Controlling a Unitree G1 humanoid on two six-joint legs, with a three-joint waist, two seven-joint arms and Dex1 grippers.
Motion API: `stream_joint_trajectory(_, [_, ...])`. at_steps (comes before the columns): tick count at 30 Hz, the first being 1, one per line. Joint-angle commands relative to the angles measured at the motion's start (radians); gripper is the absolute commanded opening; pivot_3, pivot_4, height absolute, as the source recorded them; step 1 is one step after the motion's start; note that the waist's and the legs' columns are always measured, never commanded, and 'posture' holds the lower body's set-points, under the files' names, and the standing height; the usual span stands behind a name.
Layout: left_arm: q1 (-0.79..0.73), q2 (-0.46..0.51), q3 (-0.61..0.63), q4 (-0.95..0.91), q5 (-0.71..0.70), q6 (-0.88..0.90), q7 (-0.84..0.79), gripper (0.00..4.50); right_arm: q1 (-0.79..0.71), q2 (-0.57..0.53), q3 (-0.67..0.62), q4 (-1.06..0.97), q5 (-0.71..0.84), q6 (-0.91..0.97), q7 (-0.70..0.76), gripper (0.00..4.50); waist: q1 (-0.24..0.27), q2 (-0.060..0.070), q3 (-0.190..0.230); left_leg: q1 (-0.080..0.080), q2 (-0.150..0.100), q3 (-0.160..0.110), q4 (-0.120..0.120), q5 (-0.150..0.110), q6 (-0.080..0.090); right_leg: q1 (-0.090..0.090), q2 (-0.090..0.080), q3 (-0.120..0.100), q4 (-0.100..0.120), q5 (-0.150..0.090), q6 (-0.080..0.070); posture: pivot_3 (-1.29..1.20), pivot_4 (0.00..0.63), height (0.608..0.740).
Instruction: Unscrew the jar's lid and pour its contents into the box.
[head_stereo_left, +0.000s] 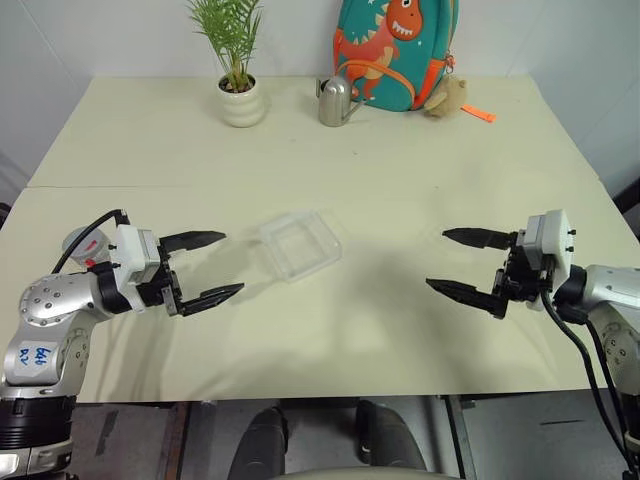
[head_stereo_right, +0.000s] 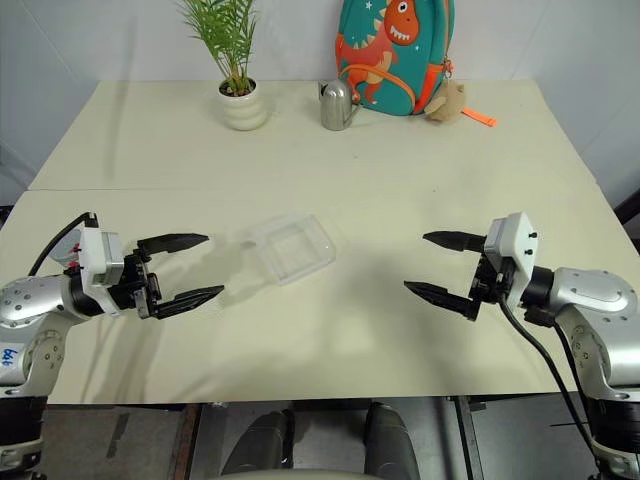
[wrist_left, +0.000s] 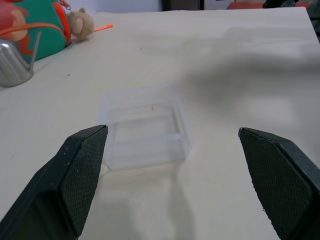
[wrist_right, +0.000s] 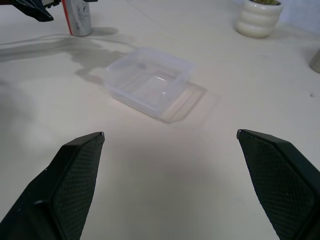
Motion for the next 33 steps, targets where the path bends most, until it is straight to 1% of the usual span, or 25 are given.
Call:
stream_joint_trajectory(1, [0.008,0.012,0.041,-0.040,-0.001,-0.013,0.010,4.46,-0.018,0.013,0.003,-0.008,0.003,-0.011,0.000,4.50,0.000,0.000,0.000,0.000,0.000,0.000,0.000,0.000,0.000,0.000,0.000,0.000,0.000,0.000,0.000,0.00,0.150,0.740])
stream_joint_trajectory(6, [0.051,0.004,0.077,-0.058,0.015,-0.026,0.044,4.46,-0.045,0.046,0.036,0.015,-0.010,-0.018,-0.001,4.50,-0.001,0.000,0.000,0.000,0.000,0.000,0.001,0.000,0.000,0.000,0.000,0.000,0.000,0.000,0.000,0.00,0.150,0.740])
stream_joint_trajectory(9, [0.117,-0.031,0.118,-0.089,0.034,-0.045,0.113,4.46,-0.067,0.071,0.061,0.015,-0.011,-0.017,-0.002,4.50,-0.002,0.000,0.000,0.000,0.001,0.000,0.001,0.000,0.000,0.000,0.001,0.001,0.000,0.000,0.000,0.00,0.150,0.740])
stream_joint_trajectory(14, [0.322,-0.168,0.201,-0.212,0.120,-0.095,0.301,4.46,-0.134,0.119,0.121,0.021,-0.007,0.003,0.003,4.50,-0.004,0.000,0.000,0.001,0.001,0.002,0.001,-0.001,-0.001,0.000,0.002,0.003,0.000,0.000,0.000,0.00,0.150,0.740])
stream_joint_trajectory(16, [0.404,-0.227,0.222,-0.252,0.137,-0.109,0.357,4.46,-0.153,0.143,0.143,0.017,-0.009,0.006,-0.005,4.50,-0.001,0.000,0.000,0.002,0.001,0.003,0.001,-0.002,0.000,0.000,0.002,0.004,0.000,0.000,0.000,0.00,0.150,0.740])
stream_joint_trajectory(17, [0.468,-0.270,0.222,-0.277,0.163,-0.117,0.394,4.46,-0.166,0.155,0.154,0.018,-0.005,0.009,-0.003,4.50,-0.001,-0.001,0.000,0.002,0.002,0.003,0.001,-0.002,0.000,0.000,0.003,0.004,0.000,0.000,0.000,0.00,0.150,0.740])
stream_joint_trajectory(18, [0.519,-0.306,0.224,-0.289,0.194,-0.137,0.426,4.46,-0.180,0.165,0.162,0.017,0.000,0.015,0.000,4.50,0.000,-0.001,0.000,0.001,0.002,0.003,0.001,-0.002,-0.001,0.000,0.003,0.005,0.000,0.000,0.000,0.00,0.150,0.740])
stream_joint_trajectory(20, [0.571,-0.343,0.240,-0.287,0.217,-0.164,0.460,4.46,-0.196,0.181,0.179,0.007,0.003,0.026,-0.006,4.50,0.002,-0.001,0.000,0.001,0.002,0.003,0.003,-0.003,0.000,0.000,0.003,0.005,-0.001,0.000,0.000,0.00,0.150,0.740])
stream_joint_trajectory(21, [0.577,-0.372,0.255,-0.276,0.215,-0.171,0.496,4.46,-0.204,0.188,0.185,0.009,0.001,0.027,-0.004,4.50,0.006,-0.001,0.000,0.001,0.002,0.003,0.004,-0.003,0.001,0.000,0.003,0.005,0.000,0.000,0.000,0.00,0.150,0.740])
stream_joint_trajectory(24, [0.568,-0.498,0.321,-0.268,0.252,-0.182,0.705,4.46,-0.237,0.198,0.192,0.050,-0.008,0.013,0.019,4.50,0.014,-0.001,0.000,0.000,0.003,0.003,0.008,-0.004,0.001,0.000,0.004,0.005,-0.001,0.000,-0.002,0.00,0.150,0.740])
stream_joint_trajectory(25, [0.544,-0.555,0.349,-0.269,0.267,-0.180,0.806,4.46,-0.260,0.208,0.197,0.067,-0.008,0.013,0.020,4.50,0.015,-0.001,0.000,0.000,0.003,0.004,0.011,-0.005,0.001,0.001,0.004,0.005,-0.001,0.000,-0.003,0.00,0.150,0.740])
stream_joint_trajectory(27, [0.503,-0.619,0.359,-0.266,0.289,-0.181,0.916,4.46,-0.290,0.224,0.209,0.083,-0.016,0.008,0.018,4.50,0.016,-0.001,0.000,0.000,0.004,0.004,0.014,-0.006,0.001,0.004,0.005,0.005,-0.003,0.001,-0.004,0.00,0.150,0.740])
stream_joint_trajectory(29, [0.464,-0.645,0.352,-0.258,0.299,-0.176,0.969,4.46,-0.302,0.235,0.216,0.083,-0.021,0.011,0.012,4.50,0.023,-0.002,-0.001,0.000,0.004,0.004,0.016,-0.006,0.001,0.004,0.005,0.005,-0.003,0.003,-0.006,0.00,0.150,0.740])
stream_joint_trajectory(31, [0.419,-0.642,0.342,-0.234,0.345,-0.178,1.024,4.46,-0.304,0.243,0.219,0.072,-0.022,0.023,0.002,4.50,0.028,-0.002,-0.001,0.000,0.004,0.004,0.016,-0.006,0.002,0.004,0.006,0.005,-0.003,0.003,-0.007,0.00,0.150,0.740])
stream_joint_trajectory(33, [0.371,-0.631,0.334,-0.200,0.362,-0.176,1.057,4.46,-0.300,0.245,0.224,0.063,-0.021,0.027,-0.004,4.50,0.027,-0.002,-0.001,0.000,0.005,0.004,0.016,-0.006,0.002,0.004,0.007,0.005,-0.003,0.003,-0.007,0.00,0.150,0.740])
